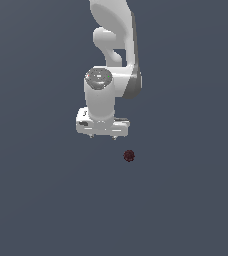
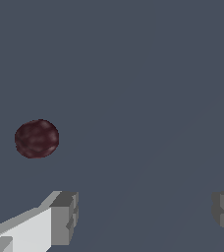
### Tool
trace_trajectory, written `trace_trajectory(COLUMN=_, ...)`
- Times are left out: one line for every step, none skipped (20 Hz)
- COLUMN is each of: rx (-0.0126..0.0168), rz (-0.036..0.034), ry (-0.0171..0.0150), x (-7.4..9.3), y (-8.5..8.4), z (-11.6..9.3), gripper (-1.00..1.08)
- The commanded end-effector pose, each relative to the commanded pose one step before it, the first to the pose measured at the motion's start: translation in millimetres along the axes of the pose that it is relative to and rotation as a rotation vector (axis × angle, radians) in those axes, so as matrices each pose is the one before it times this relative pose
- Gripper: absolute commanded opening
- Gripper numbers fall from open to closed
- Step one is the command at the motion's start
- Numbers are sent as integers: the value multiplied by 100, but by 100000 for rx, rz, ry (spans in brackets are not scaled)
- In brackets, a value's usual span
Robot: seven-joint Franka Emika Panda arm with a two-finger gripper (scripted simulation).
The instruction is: Pick up the object and move it to a goal position.
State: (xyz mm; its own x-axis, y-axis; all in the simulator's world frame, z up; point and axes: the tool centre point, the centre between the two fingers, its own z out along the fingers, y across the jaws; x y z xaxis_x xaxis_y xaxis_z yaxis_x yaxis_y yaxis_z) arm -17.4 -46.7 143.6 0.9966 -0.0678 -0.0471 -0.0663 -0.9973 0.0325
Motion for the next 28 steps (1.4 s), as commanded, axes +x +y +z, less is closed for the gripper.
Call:
trace_trajectory(rx=0, rz=0, ry=0, x=0, y=1, z=0, gripper=100)
trace_trajectory(rx=-41, rz=-146, ry=-28, x=10, y=-19, z=12, gripper=100)
trace_trajectory(rx=-118, rz=-429, ry=-86, x=28, y=-56, z=36, gripper=100)
trace_trajectory(rx=-192, rz=-697, ry=-142, x=46, y=-88, z=57, gripper=100)
trace_trajectory(rx=-268, rz=-963, ry=-200, x=63, y=-119, z=78, gripper=100)
trace_trajectory(rx=-336, rz=-1192, ry=-255, x=77, y=-141, z=93, gripper=100)
trace_trajectory(rx=-301, rz=-1042, ry=-235, x=65, y=-111, z=77, gripper=100)
trace_trajectory(rx=-221, rz=-737, ry=-179, x=43, y=-67, z=49, gripper=100)
trace_trajectory(rx=-142, rz=-446, ry=-122, x=22, y=-29, z=24, gripper=100)
trace_trajectory(rx=-61, rz=-161, ry=-60, x=3, y=5, z=2, gripper=100)
trace_trajectory(rx=21, rz=95, ry=11, x=-9, y=23, z=-11, gripper=100)
trace_trajectory(rx=60, rz=126, ry=65, x=5, y=-30, z=8, gripper=100)
trace_trajectory(rx=42, rz=-47, ry=75, x=33, y=-84, z=40, gripper=100)
trace_trajectory(rx=36, rz=-223, ry=104, x=65, y=-170, z=77, gripper=100)
trace_trajectory(rx=45, rz=-354, ry=144, x=98, y=-254, z=119, gripper=100)
trace_trajectory(rx=68, rz=-457, ry=197, x=131, y=-342, z=163, gripper=100)
trace_trajectory(rx=100, rz=-556, ry=258, x=162, y=-435, z=205, gripper=100)
trace_trajectory(rx=133, rz=-650, ry=314, x=192, y=-523, z=249, gripper=100)
trace_trajectory(rx=169, rz=-752, ry=369, x=219, y=-615, z=292, gripper=100)
trace_trajectory(rx=205, rz=-851, ry=417, x=243, y=-702, z=336, gripper=100)
trace_trajectory(rx=244, rz=-956, ry=462, x=266, y=-791, z=383, gripper=100)
trace_trajectory(rx=291, rz=-1064, ry=511, x=286, y=-885, z=429, gripper=100)
trace_trajectory(rx=345, rz=-1155, ry=558, x=302, y=-976, z=479, gripper=100)
trace_trajectory(rx=367, rz=-1126, ry=547, x=286, y=-968, z=479, gripper=100)
trace_trajectory(rx=354, rz=-1010, ry=492, x=249, y=-879, z=440, gripper=100)
trace_trajectory(rx=333, rz=-895, ry=436, x=214, y=-788, z=398, gripper=100)
trace_trajectory(rx=307, rz=-783, ry=382, x=182, y=-697, z=355, gripper=100)
trace_trajectory(rx=276, rz=-674, ry=330, x=153, y=-606, z=310, gripper=100)
